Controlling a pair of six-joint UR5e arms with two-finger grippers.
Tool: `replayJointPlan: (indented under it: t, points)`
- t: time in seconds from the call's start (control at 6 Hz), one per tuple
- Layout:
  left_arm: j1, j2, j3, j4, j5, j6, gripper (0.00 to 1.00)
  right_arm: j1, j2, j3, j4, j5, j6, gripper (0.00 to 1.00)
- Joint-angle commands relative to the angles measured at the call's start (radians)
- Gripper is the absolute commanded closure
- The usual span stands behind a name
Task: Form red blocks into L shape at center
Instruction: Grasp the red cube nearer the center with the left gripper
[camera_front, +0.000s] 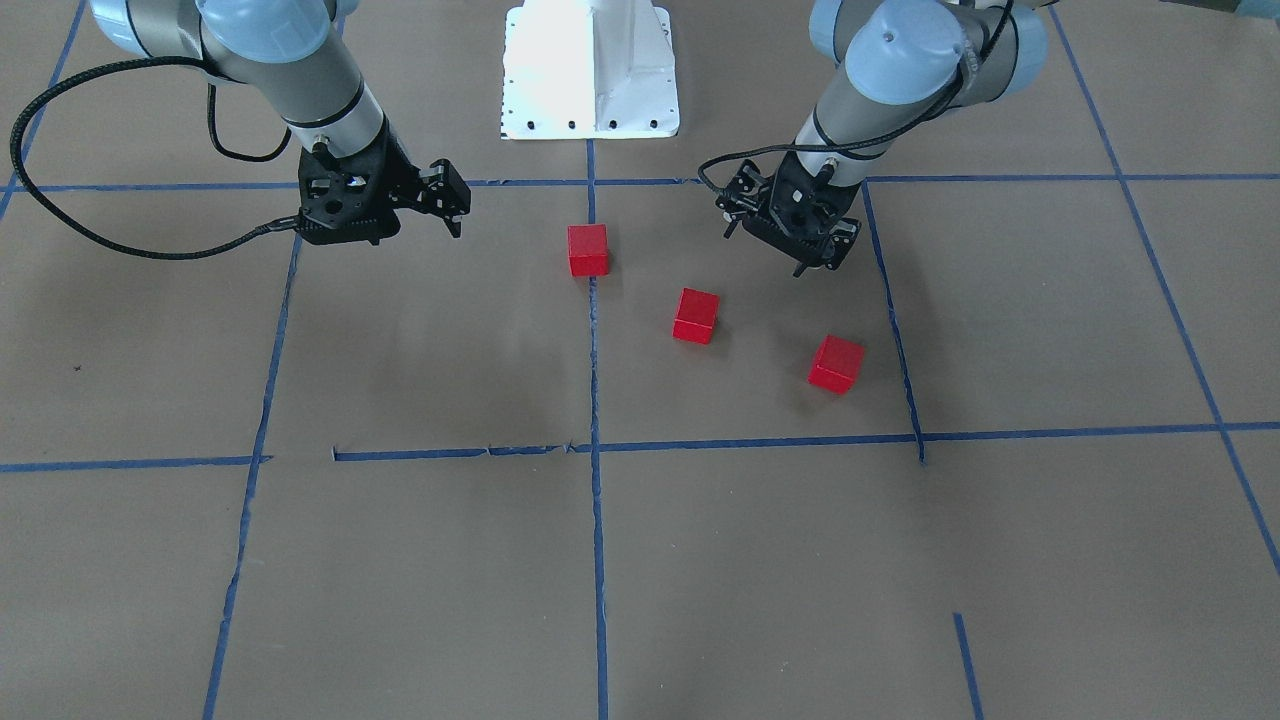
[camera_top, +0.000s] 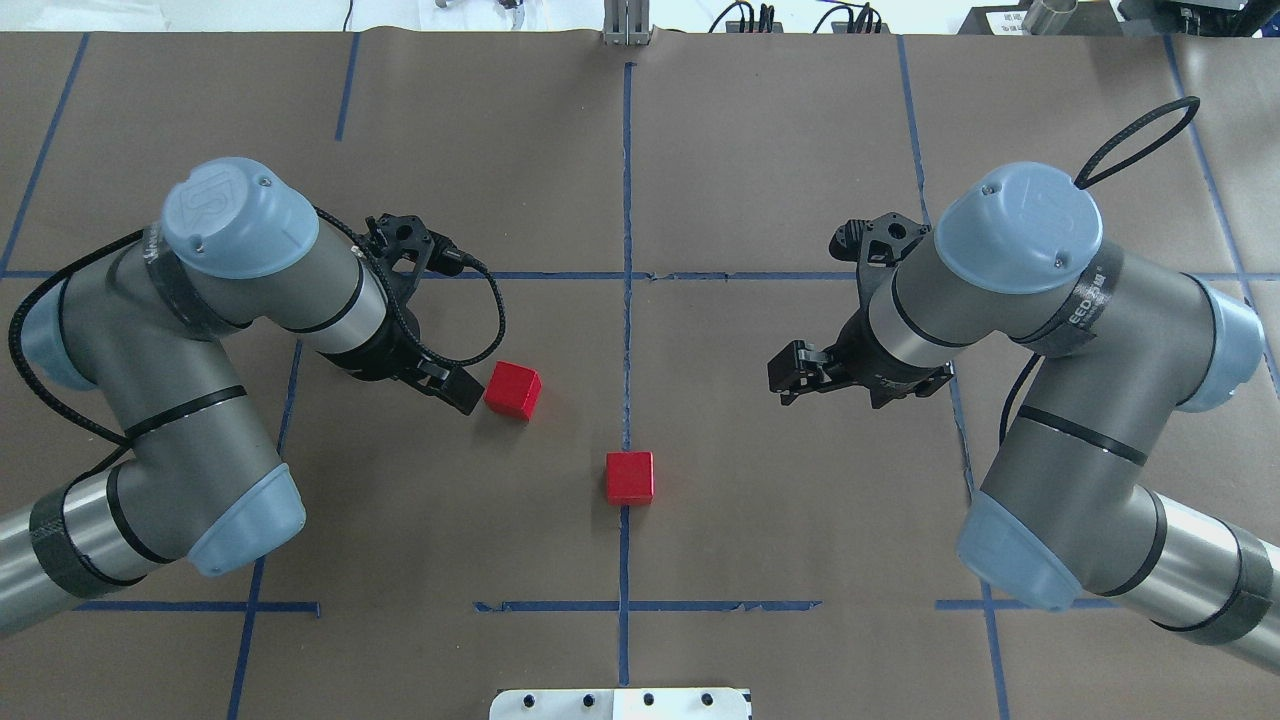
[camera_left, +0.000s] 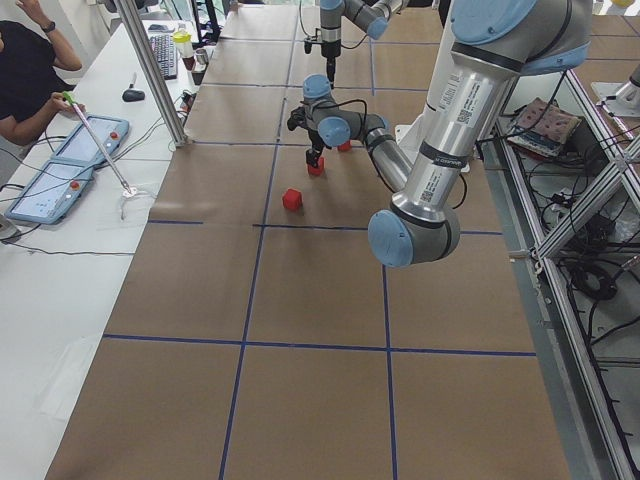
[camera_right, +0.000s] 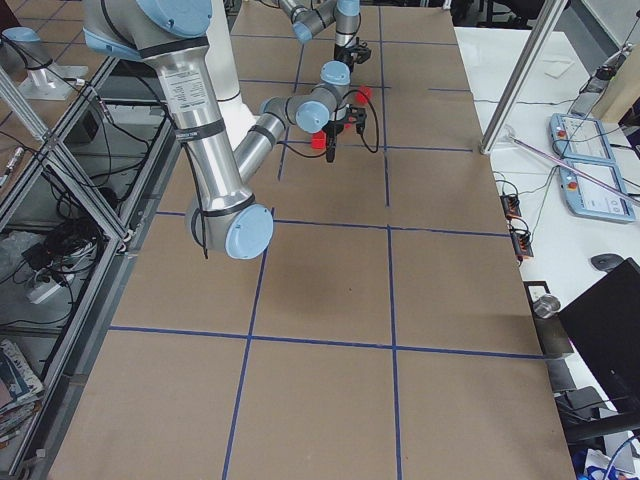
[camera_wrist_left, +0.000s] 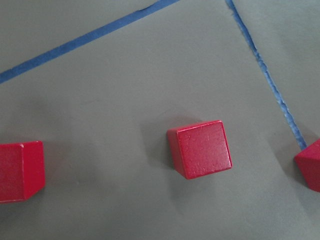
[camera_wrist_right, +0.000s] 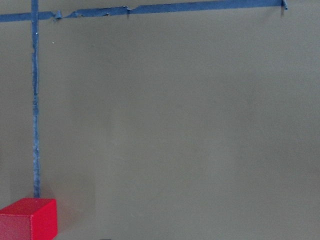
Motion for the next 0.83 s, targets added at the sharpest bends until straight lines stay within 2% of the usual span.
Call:
replayJointPlan:
  t: [0.0, 0.5, 0.67]
  points:
    - [-0.002, -0.008, -0.002, 0.000, 0.003, -0.025, 0.00, 0.014, -0.007, 0.015, 0.000, -0.003, 0.002, 0.00]
    - [0.010, -0.070, 0.056, 0.000, 0.043, -0.096, 0.00, 0.082, -0.077, 0.015, 0.000, 0.000, -0.052, 0.00]
    - [0.019, -0.105, 0.111, -0.001, 0.046, -0.150, 0.00, 0.083, -0.086, 0.015, 0.000, 0.003, -0.066, 0.00]
